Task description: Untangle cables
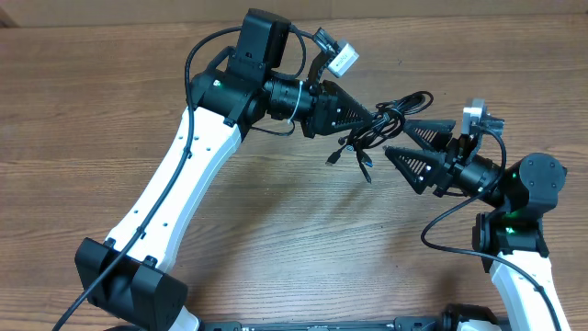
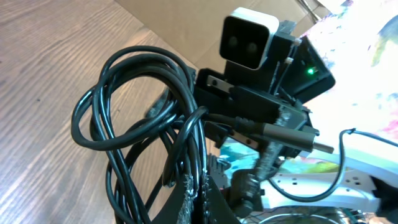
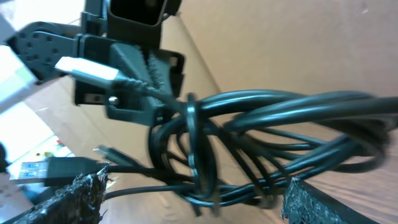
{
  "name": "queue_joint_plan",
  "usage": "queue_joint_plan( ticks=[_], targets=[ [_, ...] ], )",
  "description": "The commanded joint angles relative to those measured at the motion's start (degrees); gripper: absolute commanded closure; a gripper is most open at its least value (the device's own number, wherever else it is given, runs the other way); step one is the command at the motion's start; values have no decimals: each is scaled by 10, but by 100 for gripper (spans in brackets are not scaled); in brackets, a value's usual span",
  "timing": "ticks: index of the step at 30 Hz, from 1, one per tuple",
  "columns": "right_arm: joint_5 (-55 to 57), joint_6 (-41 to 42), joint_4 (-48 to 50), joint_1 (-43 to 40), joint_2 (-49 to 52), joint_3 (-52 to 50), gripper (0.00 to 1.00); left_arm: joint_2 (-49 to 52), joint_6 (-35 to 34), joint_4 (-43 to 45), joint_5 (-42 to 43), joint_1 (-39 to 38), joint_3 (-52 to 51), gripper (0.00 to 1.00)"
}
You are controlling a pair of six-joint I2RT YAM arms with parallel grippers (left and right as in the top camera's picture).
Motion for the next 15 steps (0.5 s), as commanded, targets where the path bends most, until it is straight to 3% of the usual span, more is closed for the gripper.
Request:
queue_joint_plan(
  ticks=[1,6,13,15],
  targets=[
    [44,-45,-14,-2,0,8,11,-3,-18,1,54,-2,-1,96],
    [52,-45,-32,-2,1,8,18,-3,-18,1,70,-5,-1,96],
    [50,-45,-30,-1,1,8,19,-3,-16,1,47,-37,-1,96],
    [47,-45,-30,-1,1,8,30,-3,-16,1,19,-47,-1,96]
  ],
)
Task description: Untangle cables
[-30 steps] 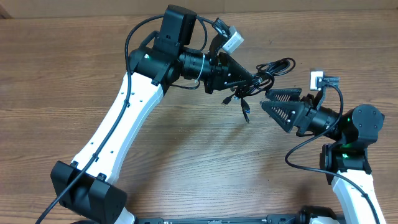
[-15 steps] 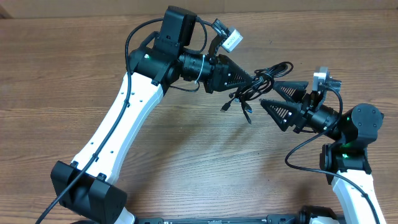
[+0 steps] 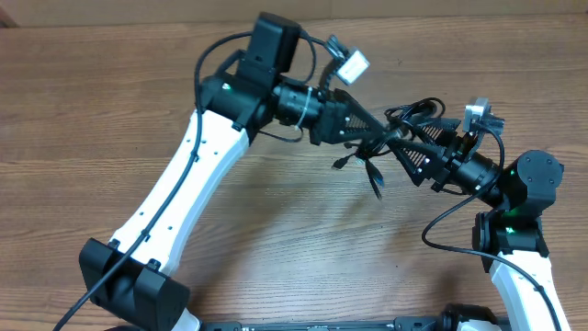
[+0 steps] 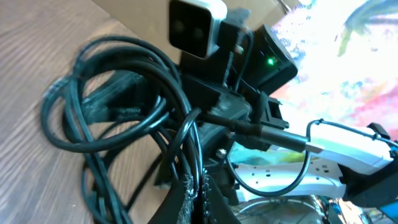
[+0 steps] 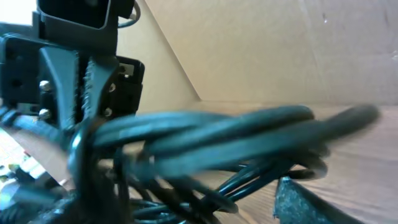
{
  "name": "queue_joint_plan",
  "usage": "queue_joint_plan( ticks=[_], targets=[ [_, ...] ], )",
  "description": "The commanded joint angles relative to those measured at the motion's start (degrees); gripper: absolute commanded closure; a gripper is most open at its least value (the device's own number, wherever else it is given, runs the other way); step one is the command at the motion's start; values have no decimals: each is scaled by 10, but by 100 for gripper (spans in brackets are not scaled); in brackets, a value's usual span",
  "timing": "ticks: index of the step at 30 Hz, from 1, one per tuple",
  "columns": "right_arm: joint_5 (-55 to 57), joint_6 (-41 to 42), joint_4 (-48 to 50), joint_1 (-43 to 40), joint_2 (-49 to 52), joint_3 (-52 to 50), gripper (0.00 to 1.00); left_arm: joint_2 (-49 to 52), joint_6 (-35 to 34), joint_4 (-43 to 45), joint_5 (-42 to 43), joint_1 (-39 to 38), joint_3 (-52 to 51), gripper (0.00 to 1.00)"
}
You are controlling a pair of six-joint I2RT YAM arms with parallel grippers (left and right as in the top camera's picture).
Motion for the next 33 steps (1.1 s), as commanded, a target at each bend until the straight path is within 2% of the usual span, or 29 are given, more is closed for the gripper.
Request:
queue_joint_plan(
  ticks=[1,2,4,5,13,14,16,18,19,21,23,26,33],
  targets=[
    [0,-7,3,-1,0,8,38,-3,-8,2,-28,-21,-1,96],
    [0,-7,3,-1,0,8,51,-3,-7,2,-34,-25,-1,96],
    [0,-7,3,-1,0,8,85,-3,-8,2,-40,-27,-1,96],
    [0,-7,3,-1,0,8,96,-3,-8,2,-40,-27,-1,96],
    [-7,-4,-10,-1,0,8,96,-3,-10,1,-83,-14,-1,95],
    [-9,-4,-10,-1,0,8,96,-3,-12,1,-88,-13,-1,89],
    [-13,-2,-14,-1,0,8,96,-3,-14,1,-94,-11,-1,68],
    [-13,-2,-22,-1,0,8,96,-3,-14,0,-103,-11,-1,32],
    [-13,-2,-25,-1,0,8,96,-3,-13,0,-104,-11,-1,8],
    [-16,-2,-25,-1,0,8,96,-3,-4,-2,-104,-14,-1,0],
    [-15,7,-25,-1,0,8,96,-3,21,-9,-113,-17,-1,0],
    [-16,10,-25,-1,0,8,96,-3,21,-20,-164,-24,-1,0],
    [-15,11,-44,-1,0,8,96,-3,21,-43,-329,-69,-1,0]
  ],
)
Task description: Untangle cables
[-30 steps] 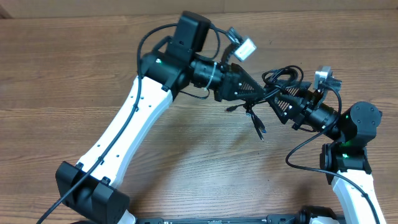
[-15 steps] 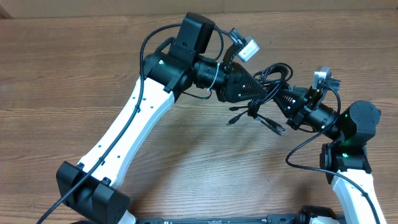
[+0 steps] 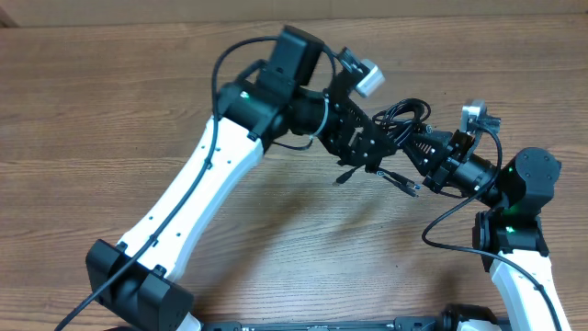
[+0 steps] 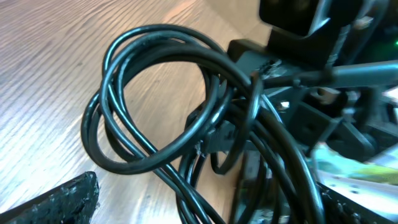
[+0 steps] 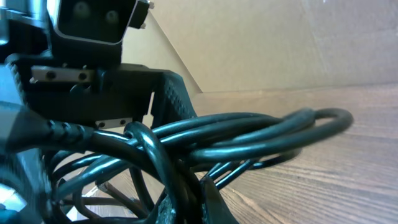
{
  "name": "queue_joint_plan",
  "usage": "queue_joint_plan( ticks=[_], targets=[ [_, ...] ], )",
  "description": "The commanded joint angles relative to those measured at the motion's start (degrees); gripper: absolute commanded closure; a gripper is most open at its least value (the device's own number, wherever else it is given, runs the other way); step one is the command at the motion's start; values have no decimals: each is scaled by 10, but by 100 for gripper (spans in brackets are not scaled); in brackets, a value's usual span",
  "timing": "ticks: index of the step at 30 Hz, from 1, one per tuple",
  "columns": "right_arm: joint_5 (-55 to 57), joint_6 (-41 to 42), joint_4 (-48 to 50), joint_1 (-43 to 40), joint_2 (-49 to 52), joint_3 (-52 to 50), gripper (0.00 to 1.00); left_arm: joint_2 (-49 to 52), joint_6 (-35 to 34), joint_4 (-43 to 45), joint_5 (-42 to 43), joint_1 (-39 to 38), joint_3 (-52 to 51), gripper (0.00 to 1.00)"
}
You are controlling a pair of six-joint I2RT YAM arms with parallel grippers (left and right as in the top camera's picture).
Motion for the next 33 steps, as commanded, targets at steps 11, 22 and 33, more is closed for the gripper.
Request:
queue_joint_plan(
  ticks=[11,22,33],
  targets=[
    [-6,6,-29,0,-2,8,96,-3,26,-6,-283,-94,-1,68],
    [29,6,-69,0,-2,8,96,-3,26,-29,-283,-94,-1,96],
    [60,26,-82,0,-2,8,96,-3,26,-45,-135,-78,0,96]
  ],
)
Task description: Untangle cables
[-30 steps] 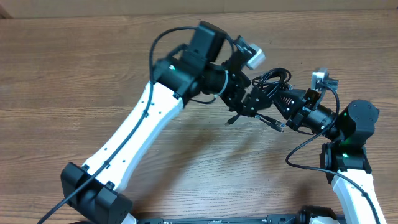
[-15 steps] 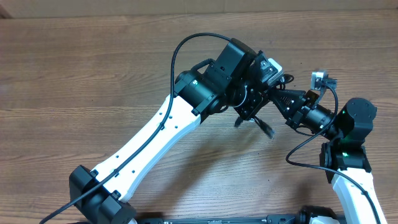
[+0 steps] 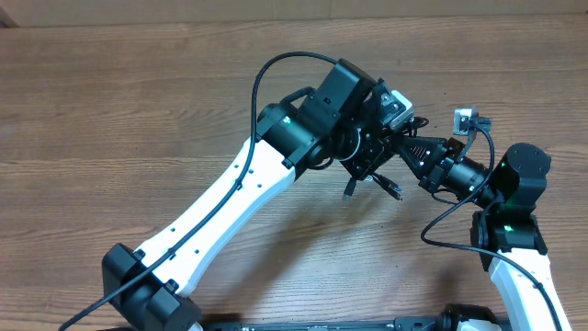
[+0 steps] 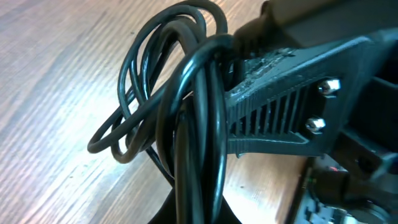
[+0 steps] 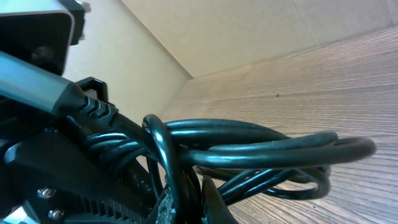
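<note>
A tangled bundle of black cables [image 4: 186, 118] hangs above the wooden table between both grippers. My left gripper [image 4: 198, 210] is shut on several strands that run straight up from its jaws. My right gripper [image 5: 186, 202] is shut on strands of the same bundle [image 5: 267, 149], with loops spreading to its right. In the overhead view the left gripper [image 3: 379, 152] and the right gripper [image 3: 406, 153] nearly meet, and two loose plug ends [image 3: 393, 190] dangle below them. The right gripper's ribbed finger [image 4: 280, 112] fills the left wrist view just behind the cables.
The wooden table [image 3: 138, 92] stretches out to the left and front. The left arm's white links [image 3: 230, 202] cross the middle of it. The right arm's base [image 3: 510, 248] stands at the right edge. A cardboard wall [image 5: 249, 31] runs along the back.
My left gripper was open beside the bundle and is now shut on several strands. The left arm has moved right, closer to the right gripper. The right gripper still grips the cables.
At first my left gripper held the bundle in the air and my right gripper stood open around it. The right gripper then shut on the cables and the left opened. Now both are shut on the bundle, close together.
</note>
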{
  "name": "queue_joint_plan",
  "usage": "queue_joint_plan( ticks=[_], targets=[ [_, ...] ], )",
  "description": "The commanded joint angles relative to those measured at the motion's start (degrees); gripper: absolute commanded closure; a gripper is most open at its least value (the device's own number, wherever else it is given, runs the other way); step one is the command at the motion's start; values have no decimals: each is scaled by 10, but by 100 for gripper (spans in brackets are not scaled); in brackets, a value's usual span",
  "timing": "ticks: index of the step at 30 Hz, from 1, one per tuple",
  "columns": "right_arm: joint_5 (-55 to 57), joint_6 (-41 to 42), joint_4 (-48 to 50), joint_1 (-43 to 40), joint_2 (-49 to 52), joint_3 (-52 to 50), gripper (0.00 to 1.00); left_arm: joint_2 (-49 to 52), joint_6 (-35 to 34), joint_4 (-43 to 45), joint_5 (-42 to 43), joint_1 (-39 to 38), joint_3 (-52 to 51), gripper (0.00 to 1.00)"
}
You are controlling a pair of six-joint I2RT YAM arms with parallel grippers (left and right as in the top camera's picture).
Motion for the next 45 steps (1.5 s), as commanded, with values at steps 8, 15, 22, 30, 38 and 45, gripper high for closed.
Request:
queue_joint_plan(
  ticks=[8,15,22,30,38,45],
  targets=[
    [33,33,4,-5,-8,8,96,-3,9,-30,109,53,-1,96],
    [33,37,4,-5,-8,8,96,-3,81,-61,153,76,-1,96],
    [8,50,10,-5,-8,8,50,-3,113,-58,167,85,-1,96],
    [-39,50,34,-5,-8,8,19,-3,113,-57,169,100,-1,96],
    [-39,50,34,-5,-8,8,68,-3,118,-59,238,128,-1,96],
    [-39,50,34,-5,-8,8,44,-3,119,-48,260,127,-1,96]
  ],
)
